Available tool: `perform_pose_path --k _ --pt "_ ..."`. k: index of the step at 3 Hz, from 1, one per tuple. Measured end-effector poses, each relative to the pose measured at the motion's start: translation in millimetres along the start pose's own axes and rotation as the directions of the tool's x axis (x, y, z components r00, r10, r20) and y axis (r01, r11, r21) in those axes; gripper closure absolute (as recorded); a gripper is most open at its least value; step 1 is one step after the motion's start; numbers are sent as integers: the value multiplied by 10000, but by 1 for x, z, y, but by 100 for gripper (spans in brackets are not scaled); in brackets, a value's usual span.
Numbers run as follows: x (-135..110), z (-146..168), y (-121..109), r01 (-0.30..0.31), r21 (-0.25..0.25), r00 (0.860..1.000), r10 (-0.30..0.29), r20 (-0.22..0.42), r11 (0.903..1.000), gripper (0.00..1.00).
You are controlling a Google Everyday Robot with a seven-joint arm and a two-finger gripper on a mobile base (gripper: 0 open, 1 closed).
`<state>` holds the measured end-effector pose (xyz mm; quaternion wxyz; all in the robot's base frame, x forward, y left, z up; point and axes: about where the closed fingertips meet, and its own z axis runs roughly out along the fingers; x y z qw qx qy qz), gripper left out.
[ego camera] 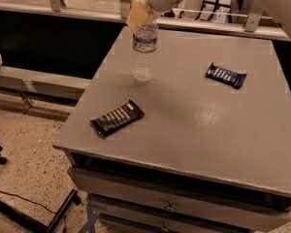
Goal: Move water bottle near rxbar blueberry
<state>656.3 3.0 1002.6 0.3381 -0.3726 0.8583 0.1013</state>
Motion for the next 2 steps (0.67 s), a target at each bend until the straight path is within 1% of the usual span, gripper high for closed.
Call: perform_pose_path --k 1,2 --pt "4 -28 -16 224 173 9996 -227 139 9996 100" --pt "17 -55 -43 216 489 9995 -226 212 9986 100"
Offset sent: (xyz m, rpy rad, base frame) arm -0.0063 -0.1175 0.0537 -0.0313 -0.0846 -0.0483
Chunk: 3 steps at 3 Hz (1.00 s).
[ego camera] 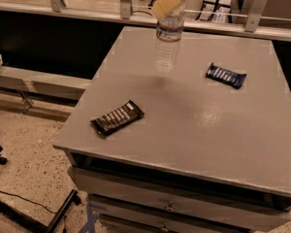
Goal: Move water bottle near rxbar blueberry
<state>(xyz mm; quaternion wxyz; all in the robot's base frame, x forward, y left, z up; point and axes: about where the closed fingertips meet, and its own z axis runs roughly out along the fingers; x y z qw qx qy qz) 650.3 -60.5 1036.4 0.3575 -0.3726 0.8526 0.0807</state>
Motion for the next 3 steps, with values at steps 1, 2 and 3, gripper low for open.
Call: perform_pose_path --k 1,2,3 --pt "22 -20 -31 -182 272 9998 182 -30 9995 100" --pt "51 -34 -53 -193 340 9997 198 -138 9992 100" --pt "81 -46 -70 -218 356 9996 225 -198 9991 100"
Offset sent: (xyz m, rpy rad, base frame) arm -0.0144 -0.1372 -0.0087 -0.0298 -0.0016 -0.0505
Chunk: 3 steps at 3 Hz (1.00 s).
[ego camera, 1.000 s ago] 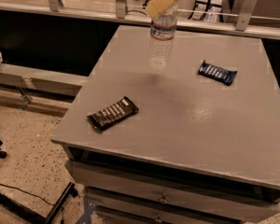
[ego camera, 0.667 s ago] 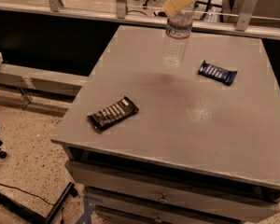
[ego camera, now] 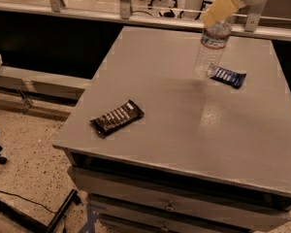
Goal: Move water bottle near rxbar blueberry
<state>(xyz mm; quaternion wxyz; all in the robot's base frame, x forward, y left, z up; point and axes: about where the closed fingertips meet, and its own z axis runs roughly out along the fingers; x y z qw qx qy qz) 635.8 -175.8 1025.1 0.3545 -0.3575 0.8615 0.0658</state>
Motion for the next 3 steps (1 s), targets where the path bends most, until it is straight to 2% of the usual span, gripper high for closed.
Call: perform_pose_path --k 2,3 --pt "54 -13 -23 -550 53 9984 551 -133 9985 100" --pt "73 -20 -31 -842 181 9962 845 -191 9963 100"
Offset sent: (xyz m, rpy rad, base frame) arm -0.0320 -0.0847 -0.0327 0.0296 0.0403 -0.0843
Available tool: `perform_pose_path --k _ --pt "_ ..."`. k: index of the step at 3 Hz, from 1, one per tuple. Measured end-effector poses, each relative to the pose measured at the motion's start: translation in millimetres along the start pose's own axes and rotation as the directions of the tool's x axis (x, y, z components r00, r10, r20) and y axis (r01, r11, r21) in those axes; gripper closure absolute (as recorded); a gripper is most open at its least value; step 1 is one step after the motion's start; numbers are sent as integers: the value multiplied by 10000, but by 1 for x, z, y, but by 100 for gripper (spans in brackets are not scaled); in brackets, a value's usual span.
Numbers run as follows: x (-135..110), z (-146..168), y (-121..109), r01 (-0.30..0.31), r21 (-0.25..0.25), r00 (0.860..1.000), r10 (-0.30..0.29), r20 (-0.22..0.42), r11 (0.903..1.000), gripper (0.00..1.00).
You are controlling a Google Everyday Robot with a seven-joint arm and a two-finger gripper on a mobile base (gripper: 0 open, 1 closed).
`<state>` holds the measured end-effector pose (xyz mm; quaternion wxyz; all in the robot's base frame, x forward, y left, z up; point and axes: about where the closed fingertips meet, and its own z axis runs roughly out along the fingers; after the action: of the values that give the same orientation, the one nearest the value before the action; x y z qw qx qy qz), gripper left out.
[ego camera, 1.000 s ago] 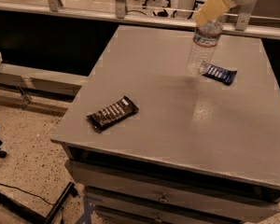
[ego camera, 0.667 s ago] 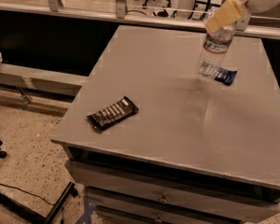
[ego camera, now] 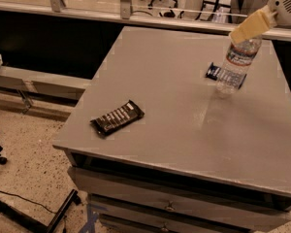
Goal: Move water bottle near rxbar blueberry
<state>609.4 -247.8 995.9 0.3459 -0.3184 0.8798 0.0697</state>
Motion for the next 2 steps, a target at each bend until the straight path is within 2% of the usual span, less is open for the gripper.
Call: perform_pose_path --k 1,2 --pt "12 0 -5 -183 -6 9998 183 -111 9998 100" --pt "14 1 -5 -221 -19 9996 221 -156 9998 100"
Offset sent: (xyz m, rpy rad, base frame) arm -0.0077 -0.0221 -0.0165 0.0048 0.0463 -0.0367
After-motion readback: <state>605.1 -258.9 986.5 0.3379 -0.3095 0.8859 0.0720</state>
